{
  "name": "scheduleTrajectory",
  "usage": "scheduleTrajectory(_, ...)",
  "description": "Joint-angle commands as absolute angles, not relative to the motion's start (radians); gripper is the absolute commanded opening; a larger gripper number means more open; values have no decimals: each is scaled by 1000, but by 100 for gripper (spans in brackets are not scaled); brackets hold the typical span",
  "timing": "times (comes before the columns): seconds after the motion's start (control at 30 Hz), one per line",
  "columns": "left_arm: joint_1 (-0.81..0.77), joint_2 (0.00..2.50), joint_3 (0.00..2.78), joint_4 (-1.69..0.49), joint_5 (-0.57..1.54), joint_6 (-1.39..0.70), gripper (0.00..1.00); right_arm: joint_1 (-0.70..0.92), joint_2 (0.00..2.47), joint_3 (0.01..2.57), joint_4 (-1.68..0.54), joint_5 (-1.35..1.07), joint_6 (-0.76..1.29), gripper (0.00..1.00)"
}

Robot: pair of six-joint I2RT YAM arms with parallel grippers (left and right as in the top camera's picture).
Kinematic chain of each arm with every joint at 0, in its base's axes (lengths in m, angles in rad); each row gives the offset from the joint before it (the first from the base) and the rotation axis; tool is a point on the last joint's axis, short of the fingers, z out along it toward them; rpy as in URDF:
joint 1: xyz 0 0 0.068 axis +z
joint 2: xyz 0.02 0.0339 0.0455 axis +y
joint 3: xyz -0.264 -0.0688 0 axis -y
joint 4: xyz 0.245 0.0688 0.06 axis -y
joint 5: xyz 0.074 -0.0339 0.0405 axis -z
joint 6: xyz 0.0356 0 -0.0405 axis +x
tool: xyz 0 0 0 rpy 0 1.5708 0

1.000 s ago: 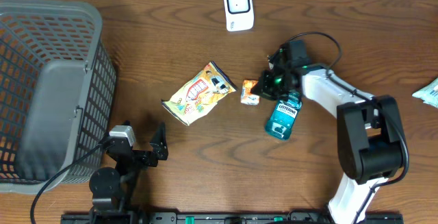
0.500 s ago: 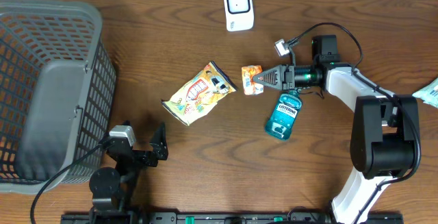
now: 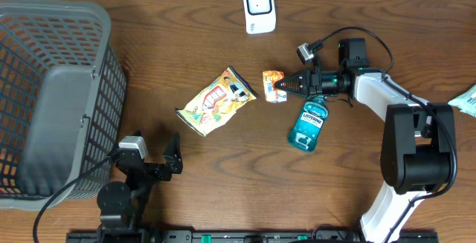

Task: Scan the item barcode
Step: 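Lift the orange box and carry it toward the white scanner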

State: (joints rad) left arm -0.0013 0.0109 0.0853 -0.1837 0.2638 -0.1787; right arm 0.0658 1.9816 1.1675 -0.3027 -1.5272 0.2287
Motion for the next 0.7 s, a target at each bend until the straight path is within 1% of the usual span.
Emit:
scheduleTrajectory(0.0,-4,4,65,-201,276,-169,98,65,1980,1165,-319,-1562,258,1)
scheduleTrajectory(0.23,-4,4,65,-201,276,-169,98,66,1935,1165,-350,-1562,257,1)
scheduleTrajectory(0.4,-4,4,65,-201,276,-169,98,74,1785,1165,-454,-1560,185,1)
scheduleTrajectory(0.47,-4,4,65,-201,276,-169,98,73,1692,1165,-524,-1505,141,1)
scheduleTrajectory(0.5,-4,4,65,-201,276,-169,98,73,1644,1165,-562,-1436,132,1)
scheduleTrajectory(0.53,-4,4,65,-201,276,-169,98,74,1543,1165,-630,-1223,134,1)
scheduleTrajectory(0.67,-4,4,65,-201,276,-169,98,115,1341,1165,-714,-637,212,1)
